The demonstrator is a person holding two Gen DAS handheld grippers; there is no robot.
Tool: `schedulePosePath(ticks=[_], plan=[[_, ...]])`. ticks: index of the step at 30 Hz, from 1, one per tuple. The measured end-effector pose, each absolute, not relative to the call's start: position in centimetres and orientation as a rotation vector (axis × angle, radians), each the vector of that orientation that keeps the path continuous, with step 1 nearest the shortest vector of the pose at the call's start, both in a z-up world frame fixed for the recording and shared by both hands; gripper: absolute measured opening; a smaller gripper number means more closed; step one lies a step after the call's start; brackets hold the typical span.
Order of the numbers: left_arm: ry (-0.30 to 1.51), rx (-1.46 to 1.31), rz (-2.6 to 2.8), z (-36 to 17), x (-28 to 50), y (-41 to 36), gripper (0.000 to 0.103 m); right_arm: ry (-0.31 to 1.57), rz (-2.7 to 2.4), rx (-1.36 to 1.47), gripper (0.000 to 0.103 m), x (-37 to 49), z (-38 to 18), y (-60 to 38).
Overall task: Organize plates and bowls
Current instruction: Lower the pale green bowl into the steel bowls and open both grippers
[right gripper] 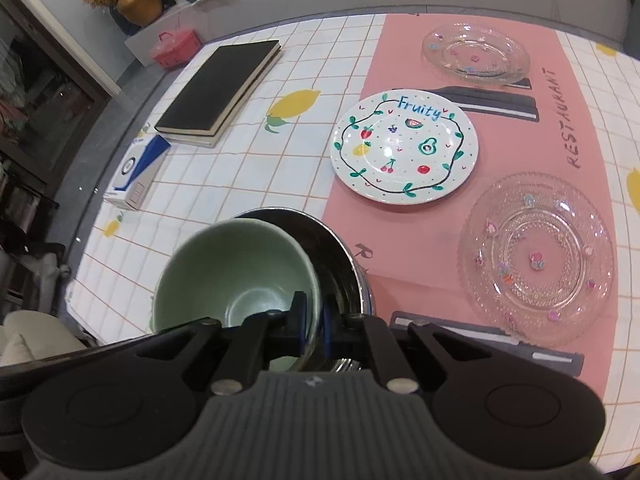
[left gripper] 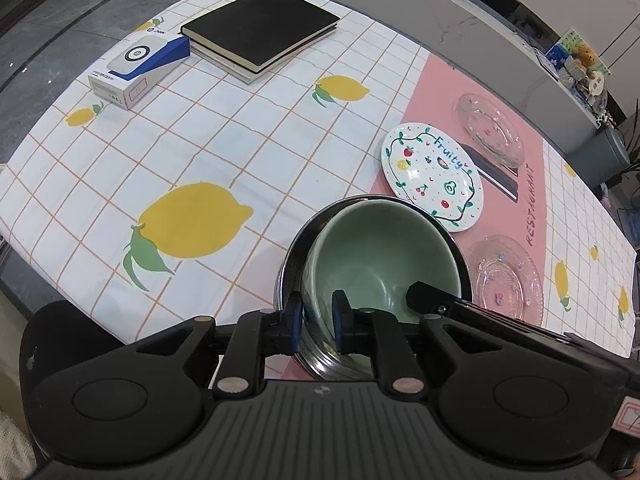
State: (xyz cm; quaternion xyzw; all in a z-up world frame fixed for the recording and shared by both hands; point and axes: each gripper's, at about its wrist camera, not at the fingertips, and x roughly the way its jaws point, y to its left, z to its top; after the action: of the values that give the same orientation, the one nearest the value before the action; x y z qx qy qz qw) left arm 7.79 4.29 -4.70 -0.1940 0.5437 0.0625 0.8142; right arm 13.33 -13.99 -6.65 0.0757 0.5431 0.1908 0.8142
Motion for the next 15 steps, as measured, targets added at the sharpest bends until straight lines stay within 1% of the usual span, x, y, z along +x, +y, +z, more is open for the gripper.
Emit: schedulePosePath(ticks=[9,11,13,15], plan=[[1.155,-0.447,0.13,-4.81,7.81,4.65,0.019,1.169,0.402,0.134,0.007,13.58,-6.91,-13.53],[1.157,-0.456,0.13,-4.82,7.83,4.74,0.02,1.174,0.402,0.136,0.008,13.59,-6.82,-13.47],[1.158,-0.465,0.13,-4.76,7.84,4.86,0.022,1.178,0.409,0.142,0.013,13.58,-6.7,-13.48],[1.155,-0.472,0.133,-4.65,7.84,4.91,0.023,1.179,0.414,0.142,0.014,13.61,-6.53,-13.46]])
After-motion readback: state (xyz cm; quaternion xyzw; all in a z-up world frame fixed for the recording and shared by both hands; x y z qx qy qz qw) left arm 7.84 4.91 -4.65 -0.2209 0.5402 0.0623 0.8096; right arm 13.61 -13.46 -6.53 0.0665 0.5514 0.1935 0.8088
